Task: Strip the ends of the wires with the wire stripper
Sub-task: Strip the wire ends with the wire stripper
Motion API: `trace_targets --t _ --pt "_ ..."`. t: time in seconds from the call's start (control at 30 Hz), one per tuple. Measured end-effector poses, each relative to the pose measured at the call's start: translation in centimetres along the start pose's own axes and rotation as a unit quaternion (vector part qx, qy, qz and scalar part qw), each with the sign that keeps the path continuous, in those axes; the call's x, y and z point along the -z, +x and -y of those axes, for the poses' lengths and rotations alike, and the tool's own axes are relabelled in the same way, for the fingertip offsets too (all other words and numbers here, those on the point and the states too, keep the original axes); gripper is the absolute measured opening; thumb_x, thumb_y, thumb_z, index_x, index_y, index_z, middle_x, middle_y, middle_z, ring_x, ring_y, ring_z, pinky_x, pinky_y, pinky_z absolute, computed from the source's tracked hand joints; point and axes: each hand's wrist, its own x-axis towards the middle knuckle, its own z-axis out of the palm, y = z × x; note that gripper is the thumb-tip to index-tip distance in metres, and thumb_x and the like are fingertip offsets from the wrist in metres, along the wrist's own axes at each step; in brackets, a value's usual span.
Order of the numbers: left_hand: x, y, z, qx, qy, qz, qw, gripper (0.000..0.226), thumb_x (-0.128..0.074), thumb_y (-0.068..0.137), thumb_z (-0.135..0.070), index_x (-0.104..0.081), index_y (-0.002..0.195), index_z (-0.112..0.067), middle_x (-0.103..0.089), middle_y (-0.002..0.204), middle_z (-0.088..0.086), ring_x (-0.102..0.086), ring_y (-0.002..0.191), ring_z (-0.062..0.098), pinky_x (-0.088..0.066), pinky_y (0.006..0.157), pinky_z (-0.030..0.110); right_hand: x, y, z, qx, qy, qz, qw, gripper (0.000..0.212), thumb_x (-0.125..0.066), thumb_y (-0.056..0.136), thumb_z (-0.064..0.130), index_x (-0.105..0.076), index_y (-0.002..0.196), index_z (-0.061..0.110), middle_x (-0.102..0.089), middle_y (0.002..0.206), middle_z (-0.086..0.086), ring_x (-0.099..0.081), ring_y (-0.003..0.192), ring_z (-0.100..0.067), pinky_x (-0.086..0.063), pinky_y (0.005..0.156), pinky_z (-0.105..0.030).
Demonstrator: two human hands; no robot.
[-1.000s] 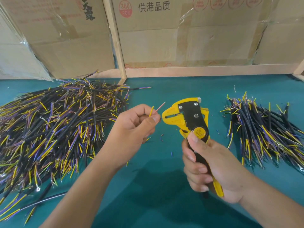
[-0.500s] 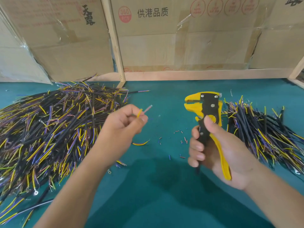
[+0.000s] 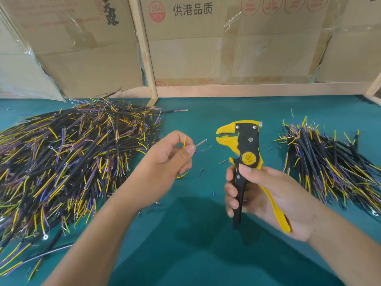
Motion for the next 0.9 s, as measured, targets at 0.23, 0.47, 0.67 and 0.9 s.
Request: trace_targets --t 0.23,0.47,0.67,0.9 --pt "-0.46 -0.31 -0.2 0.005 -0.002 -0.006 1.0 0.021 -0.06 0.097 -0.027 -0.054 0.081 -0.013 -0.038 0.056 -0.008 -0.026 0.045 0.004 -0.024 0.044 0.009 -0.26 -0.05 0.02 -0.009 -0.008 -0.002 1.0 0.038 -0.077 0.08 0.033 -0.064 0.1 0.003 -0.051 0.081 -0.018 -0.051 0.069 -0.032 -0.053 0.07 -0.047" --pt "-0.22 -0.32 -0.23 0.007 -0.003 0.0 1.0 0.018 -0.057 0.098 -0.005 -0.046 0.09 -0.016 -0.037 0.055 -0.011 -0.022 0.043 0.003 -0.022 0.042 0.011 -0.19 -0.15 0.0 -0.023 -0.013 0.012 1.0 0.036 -0.074 0.084 0.033 -0.064 0.101 0.003 -0.052 0.083 -0.019 -0.051 0.07 -0.033 -0.052 0.071 -0.048" --pt "0.1 -0.26 -0.05 -0.004 0.012 -0.007 1.0 0.019 -0.056 0.098 -0.004 -0.047 0.092 -0.02 -0.036 0.057 -0.005 -0.022 0.046 0.007 -0.021 0.042 0.015 -0.18 -0.49 0.13 -0.039 -0.018 0.038 0.998 0.033 -0.074 0.085 0.031 -0.065 0.102 0.003 -0.052 0.084 -0.019 -0.051 0.071 -0.032 -0.052 0.072 -0.047" --pt "-0.06 -0.24 0.37 0.0 0.08 -0.007 0.997 0.02 -0.056 0.099 -0.01 -0.045 0.092 -0.026 -0.04 0.054 -0.007 -0.024 0.048 0.01 -0.024 0.043 0.018 -0.55 -0.83 0.16 -0.05 -0.041 0.054 0.996 0.05 -0.088 0.073 0.038 -0.065 0.1 0.003 -0.053 0.083 -0.019 -0.052 0.071 -0.032 -0.052 0.072 -0.045"
